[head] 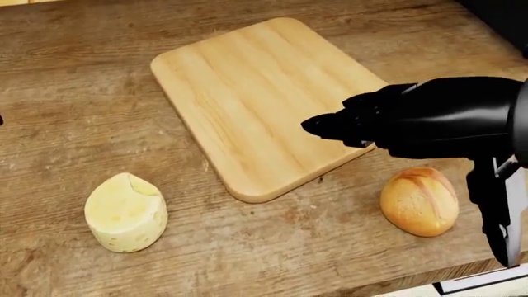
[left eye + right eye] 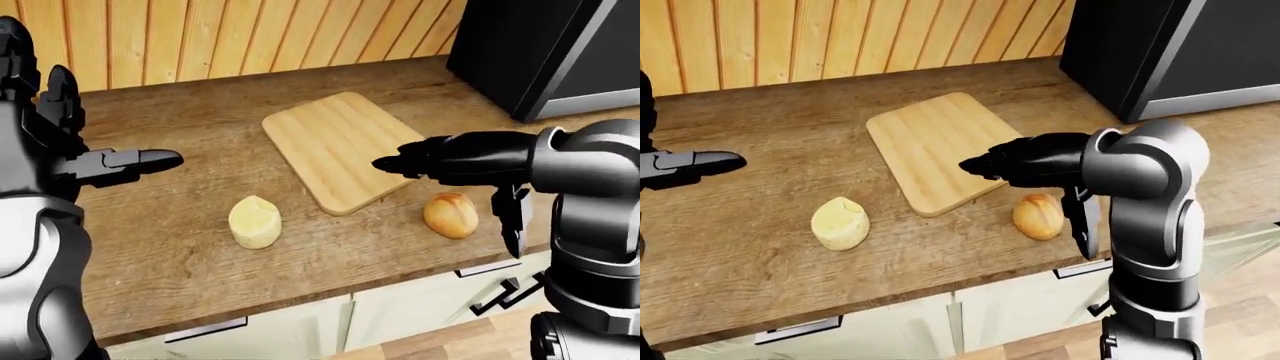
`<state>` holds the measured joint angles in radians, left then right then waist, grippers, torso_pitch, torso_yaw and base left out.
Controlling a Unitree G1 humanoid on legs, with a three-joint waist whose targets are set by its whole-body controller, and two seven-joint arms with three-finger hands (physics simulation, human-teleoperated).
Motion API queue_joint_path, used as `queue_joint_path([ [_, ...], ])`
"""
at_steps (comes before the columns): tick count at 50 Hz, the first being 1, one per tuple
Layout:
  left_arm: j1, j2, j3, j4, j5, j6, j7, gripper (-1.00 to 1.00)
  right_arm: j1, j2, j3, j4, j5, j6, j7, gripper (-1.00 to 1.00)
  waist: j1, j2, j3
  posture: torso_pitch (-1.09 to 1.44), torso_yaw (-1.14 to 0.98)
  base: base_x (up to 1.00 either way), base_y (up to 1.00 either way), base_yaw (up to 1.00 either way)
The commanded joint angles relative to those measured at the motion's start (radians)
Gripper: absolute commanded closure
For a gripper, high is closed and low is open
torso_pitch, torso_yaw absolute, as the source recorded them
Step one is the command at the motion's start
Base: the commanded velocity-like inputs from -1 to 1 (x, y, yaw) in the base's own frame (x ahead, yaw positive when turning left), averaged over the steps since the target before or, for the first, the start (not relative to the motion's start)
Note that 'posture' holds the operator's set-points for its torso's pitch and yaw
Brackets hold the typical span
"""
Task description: Place the bread and cheese on the cutting board.
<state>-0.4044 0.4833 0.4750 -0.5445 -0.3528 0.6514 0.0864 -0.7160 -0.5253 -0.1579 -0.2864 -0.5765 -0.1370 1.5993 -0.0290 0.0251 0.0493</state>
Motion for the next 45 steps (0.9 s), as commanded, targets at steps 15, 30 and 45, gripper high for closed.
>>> queue_joint_path([
  [15, -0.015, 0.012, 0.013, -0.026, 0.007, -0.033, -0.003, -1.00, -0.028, -0.012, -0.020, 0.047, -0.014, -0.081, 0.000, -1.00, 0.000, 0.004, -0.025, 0.00, 0.00, 0.00, 0.00, 0.00],
  [30, -0.013, 0.010, 0.014, -0.034, 0.007, -0.028, -0.003, -1.00, -0.015, -0.008, -0.020, 0.067, -0.026, -0.105, 0.000, -1.00, -0.002, 0.004, -0.026, 0.00, 0.00, 0.00, 0.00, 0.00],
  [45, -0.015, 0.011, 0.014, -0.031, 0.006, -0.029, -0.002, -1.00, -0.017, -0.010, -0.020, 0.074, -0.025, -0.110, 0.007, -0.56, -0.003, 0.005, -0.025, 0.00, 0.00, 0.00, 0.00, 0.00],
])
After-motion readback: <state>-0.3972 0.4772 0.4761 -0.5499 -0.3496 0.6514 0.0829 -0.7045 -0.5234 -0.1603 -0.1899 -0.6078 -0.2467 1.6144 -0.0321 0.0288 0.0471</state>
